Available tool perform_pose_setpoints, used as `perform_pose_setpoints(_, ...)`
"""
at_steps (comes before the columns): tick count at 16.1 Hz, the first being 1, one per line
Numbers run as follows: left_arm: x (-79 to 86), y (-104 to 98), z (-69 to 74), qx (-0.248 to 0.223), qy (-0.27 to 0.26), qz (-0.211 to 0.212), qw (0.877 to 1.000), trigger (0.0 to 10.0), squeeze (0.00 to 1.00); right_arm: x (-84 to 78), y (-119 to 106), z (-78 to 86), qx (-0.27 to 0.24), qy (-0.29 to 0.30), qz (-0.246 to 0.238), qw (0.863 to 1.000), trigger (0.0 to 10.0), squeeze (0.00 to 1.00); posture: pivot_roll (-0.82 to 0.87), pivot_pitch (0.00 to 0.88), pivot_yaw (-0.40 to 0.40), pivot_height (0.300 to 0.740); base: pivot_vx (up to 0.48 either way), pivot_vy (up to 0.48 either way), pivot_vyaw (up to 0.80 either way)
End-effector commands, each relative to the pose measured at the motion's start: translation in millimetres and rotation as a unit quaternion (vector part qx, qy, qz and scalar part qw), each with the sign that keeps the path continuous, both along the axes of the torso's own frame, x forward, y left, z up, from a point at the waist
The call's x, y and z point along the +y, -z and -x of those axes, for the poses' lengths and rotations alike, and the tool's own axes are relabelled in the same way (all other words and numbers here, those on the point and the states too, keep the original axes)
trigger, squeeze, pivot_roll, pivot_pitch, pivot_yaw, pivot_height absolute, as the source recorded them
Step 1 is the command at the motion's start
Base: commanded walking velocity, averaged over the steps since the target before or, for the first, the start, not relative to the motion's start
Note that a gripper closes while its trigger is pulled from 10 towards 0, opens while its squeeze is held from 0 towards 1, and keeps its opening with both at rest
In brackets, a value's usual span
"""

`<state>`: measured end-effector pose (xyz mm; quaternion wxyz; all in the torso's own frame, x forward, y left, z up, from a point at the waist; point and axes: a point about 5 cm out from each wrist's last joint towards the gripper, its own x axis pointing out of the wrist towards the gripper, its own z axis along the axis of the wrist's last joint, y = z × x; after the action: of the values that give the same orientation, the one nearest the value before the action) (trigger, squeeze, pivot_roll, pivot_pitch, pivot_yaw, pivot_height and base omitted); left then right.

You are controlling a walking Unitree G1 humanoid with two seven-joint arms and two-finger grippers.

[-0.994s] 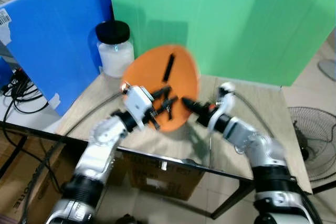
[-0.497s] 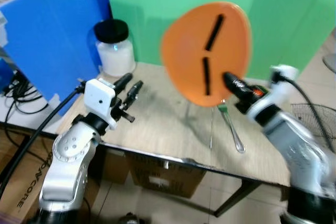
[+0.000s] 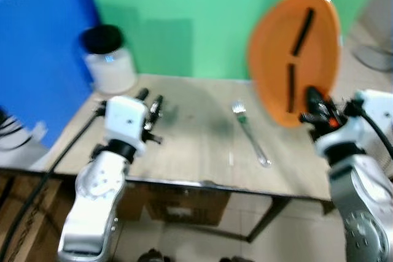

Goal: Setting the table

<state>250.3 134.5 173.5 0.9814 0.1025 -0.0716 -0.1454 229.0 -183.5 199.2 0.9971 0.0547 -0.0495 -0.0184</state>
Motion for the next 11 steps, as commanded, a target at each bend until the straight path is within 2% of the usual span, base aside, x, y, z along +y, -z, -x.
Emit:
perform_pose_setpoints(1,-0.9,0,0.4,0.004,0.002,-0.008,1.000,10.0,0.00,7.7,-17,4.3,-0.054,-0.004,0.011,0.998,10.0,0.00,0.09,0.000,0.032,0.740,0.000,0.000,0.00)
perform_pose_setpoints(2,-1.4,-1,0.1,0.004,0.002,-0.007,1.000,10.0,0.00,7.4,-17,4.8,-0.055,0.004,0.013,0.998,10.0,0.00,0.09,0.000,0.032,0.740,0.000,0.000,0.00)
perform_pose_setpoints(4,-0.7,-5,-4.7,0.008,-0.004,0.016,1.000,10.0,0.00,6.9,-11,2.1,-0.041,0.025,0.029,0.998,10.0,0.00,0.09,0.000,0.039,0.740,0.000,0.000,-0.80)
perform_pose_setpoints(7,-3.0,-7,-5.4,0.015,0.012,0.015,1.000,10.0,0.00,17.9,-12,1.4,-0.043,0.028,0.025,0.998,10.0,0.00,0.08,0.000,0.058,0.740,0.000,0.000,-0.80)
perform_pose_setpoints(10,-4.5,-5,-7.0,0.018,0.011,0.010,1.000,10.0,0.00,17.0,-12,-0.2,-0.043,0.030,0.025,0.998,10.0,0.00,0.08,0.000,0.046,0.740,0.000,0.000,-0.80)
perform_pose_setpoints(11,-2.1,-4,-11.1,0.023,0.001,0.004,1.000,10.0,0.00,12.5,-8,-6.0,-0.032,0.032,0.035,0.998,10.0,0.00,0.08,0.000,0.039,0.740,0.000,0.000,-0.80)
